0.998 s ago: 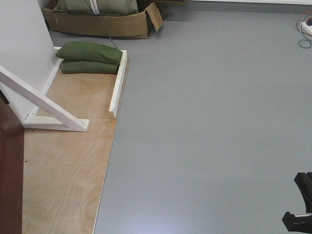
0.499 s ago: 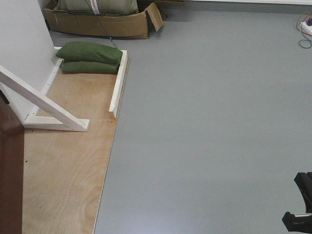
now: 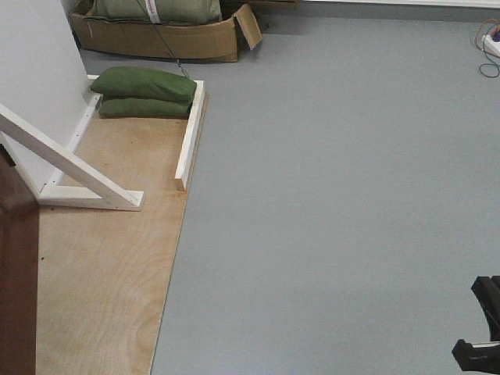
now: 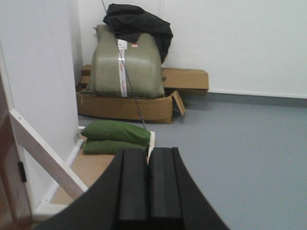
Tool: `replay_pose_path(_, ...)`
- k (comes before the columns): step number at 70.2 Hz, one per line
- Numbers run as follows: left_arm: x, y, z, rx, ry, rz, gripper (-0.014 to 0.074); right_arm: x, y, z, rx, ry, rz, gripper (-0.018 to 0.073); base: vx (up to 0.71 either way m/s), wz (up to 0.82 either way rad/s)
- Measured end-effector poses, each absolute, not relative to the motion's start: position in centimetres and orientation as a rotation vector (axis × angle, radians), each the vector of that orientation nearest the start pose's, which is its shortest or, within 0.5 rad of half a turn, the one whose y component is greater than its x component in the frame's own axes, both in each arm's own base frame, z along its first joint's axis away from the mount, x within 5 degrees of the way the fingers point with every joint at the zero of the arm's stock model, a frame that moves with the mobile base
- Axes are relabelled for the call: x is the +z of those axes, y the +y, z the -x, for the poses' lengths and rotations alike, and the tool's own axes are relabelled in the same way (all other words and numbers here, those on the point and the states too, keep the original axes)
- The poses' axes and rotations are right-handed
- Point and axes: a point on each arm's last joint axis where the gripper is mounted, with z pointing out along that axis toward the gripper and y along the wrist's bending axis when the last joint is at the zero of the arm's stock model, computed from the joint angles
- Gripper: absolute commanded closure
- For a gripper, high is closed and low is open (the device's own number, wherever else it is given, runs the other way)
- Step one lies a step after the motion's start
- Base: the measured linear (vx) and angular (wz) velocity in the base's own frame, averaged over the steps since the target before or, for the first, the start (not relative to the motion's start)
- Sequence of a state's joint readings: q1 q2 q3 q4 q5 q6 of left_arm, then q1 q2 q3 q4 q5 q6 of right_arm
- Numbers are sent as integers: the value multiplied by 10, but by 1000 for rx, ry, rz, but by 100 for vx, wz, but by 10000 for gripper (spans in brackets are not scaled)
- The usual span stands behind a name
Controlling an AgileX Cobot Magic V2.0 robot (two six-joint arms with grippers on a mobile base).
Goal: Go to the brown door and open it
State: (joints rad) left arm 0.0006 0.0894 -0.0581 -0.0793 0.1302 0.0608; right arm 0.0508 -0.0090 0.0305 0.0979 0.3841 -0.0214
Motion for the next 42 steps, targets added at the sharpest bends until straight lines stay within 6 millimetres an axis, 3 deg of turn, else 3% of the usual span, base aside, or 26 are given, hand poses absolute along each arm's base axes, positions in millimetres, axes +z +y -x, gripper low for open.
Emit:
replay_pose_path(12,315,6,-67,58,1427,76,580,169,6,-52,116,1889,8,559,0,0)
replay_pose_path(21,384,11,-56,158,1249,126,580,169,6,-52,116,1889,8,559,0,0)
replay_pose_path(32,442,11,-32,394,1045,125,580,169,6,-52,116,1889,8,559,0,0)
replay_pose_path(42,476,5,-7,668,804,95,580,169,6,-52,116,1889,8,559,0,0)
